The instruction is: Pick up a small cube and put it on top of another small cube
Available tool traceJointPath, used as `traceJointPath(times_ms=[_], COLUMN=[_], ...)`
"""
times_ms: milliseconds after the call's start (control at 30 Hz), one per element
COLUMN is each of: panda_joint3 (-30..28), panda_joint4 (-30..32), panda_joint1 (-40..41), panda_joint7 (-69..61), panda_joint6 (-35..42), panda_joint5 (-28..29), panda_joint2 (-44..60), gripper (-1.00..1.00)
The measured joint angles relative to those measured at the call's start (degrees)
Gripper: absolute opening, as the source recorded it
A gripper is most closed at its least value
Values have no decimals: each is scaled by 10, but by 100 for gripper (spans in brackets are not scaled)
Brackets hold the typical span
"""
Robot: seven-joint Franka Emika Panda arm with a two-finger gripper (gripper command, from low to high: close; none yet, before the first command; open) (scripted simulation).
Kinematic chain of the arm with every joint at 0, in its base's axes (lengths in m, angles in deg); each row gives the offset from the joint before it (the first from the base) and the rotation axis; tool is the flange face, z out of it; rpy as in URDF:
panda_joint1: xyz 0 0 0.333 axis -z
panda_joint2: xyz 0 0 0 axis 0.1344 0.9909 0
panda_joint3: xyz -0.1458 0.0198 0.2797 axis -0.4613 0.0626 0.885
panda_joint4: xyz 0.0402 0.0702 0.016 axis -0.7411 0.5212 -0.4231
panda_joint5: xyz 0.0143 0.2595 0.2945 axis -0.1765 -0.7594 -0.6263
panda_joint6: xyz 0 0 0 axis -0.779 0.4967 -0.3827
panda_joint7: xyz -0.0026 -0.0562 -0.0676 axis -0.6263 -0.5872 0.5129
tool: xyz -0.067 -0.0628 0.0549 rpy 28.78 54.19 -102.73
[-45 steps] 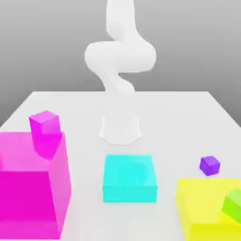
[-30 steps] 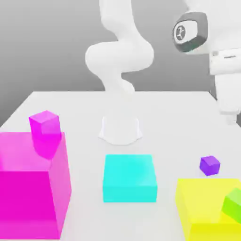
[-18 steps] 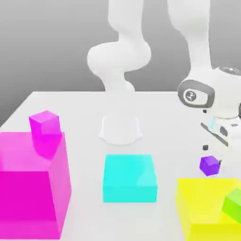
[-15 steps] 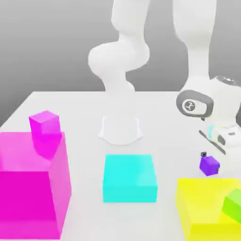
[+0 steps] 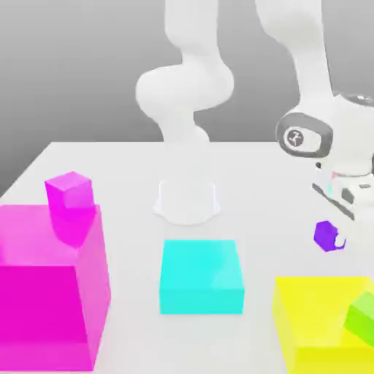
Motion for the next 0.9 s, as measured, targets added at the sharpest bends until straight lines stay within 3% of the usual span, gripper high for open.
traceJointPath(times_ms=[633, 767, 800, 900], panda_joint3=[-248, -257, -258, -258], panda_joint4=[-333, -313, -304, -304], panda_joint1=[472, 489, 489, 489], panda_joint7=[340, 354, 353, 353], panda_joint6=[401, 358, 343, 343], panda_joint5=[-25, -37, -39, -39], panda_joint2=[-71, -47, -41, -41], gripper=[-100, -100, 100, 100])
